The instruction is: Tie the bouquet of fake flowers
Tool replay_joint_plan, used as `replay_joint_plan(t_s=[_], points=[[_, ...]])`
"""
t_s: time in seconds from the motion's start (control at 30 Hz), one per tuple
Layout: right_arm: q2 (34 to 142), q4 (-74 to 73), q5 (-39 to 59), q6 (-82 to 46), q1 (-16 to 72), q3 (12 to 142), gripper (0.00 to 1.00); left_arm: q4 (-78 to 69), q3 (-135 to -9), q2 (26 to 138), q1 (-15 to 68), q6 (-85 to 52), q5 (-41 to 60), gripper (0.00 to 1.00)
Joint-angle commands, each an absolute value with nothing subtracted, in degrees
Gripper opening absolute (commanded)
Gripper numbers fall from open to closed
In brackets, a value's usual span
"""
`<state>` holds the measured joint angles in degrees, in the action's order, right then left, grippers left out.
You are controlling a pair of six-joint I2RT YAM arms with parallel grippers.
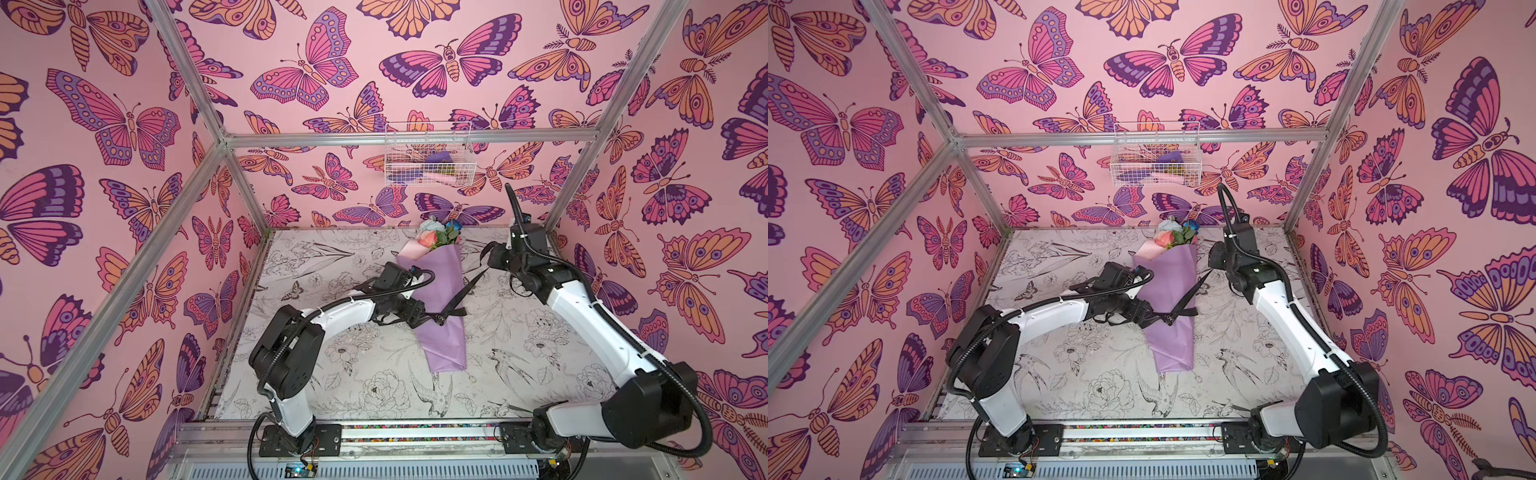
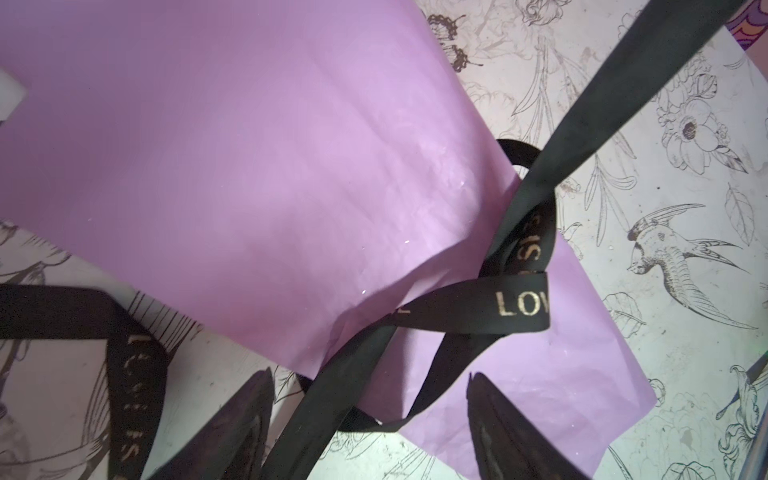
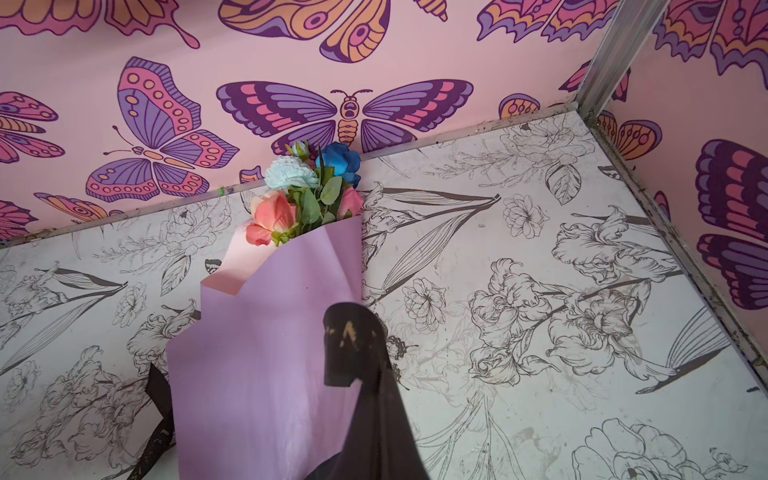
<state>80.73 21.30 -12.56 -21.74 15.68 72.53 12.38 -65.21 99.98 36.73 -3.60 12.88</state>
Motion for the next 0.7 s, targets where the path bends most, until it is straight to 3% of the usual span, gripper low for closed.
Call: replay_joint_plan(t_s=[0.0, 0.17, 0.3, 0.57, 0.67], points=[[82.94, 20.43, -12.6, -19.96, 15.04, 76.21, 0.0, 15.89, -62.84, 97.57, 36.27, -0.62, 10.2, 0.73], [85.87, 20.47, -11.25, -19.56, 13.91, 79.19, 0.0, 21.43, -62.03, 99.04, 35.78, 9.31, 3.88, 0.67], [88.5, 20.75, -9.02, -20.04, 12.45, 81.66, 0.0, 22.6, -63.74, 101.51, 34.65, 14.71, 4.78, 0.64], [94.53, 21.02, -6.06, -21.09, 11.56, 85.78, 0.0, 27.25, -69.37, 107.93, 34.1, 18.46, 6.5, 0.6], [96.81, 21.31, -4.78, -21.42, 10.93, 87.99, 0.0, 29.06, -71.76, 110.07, 33.97, 18.68, 4.3, 0.53]])
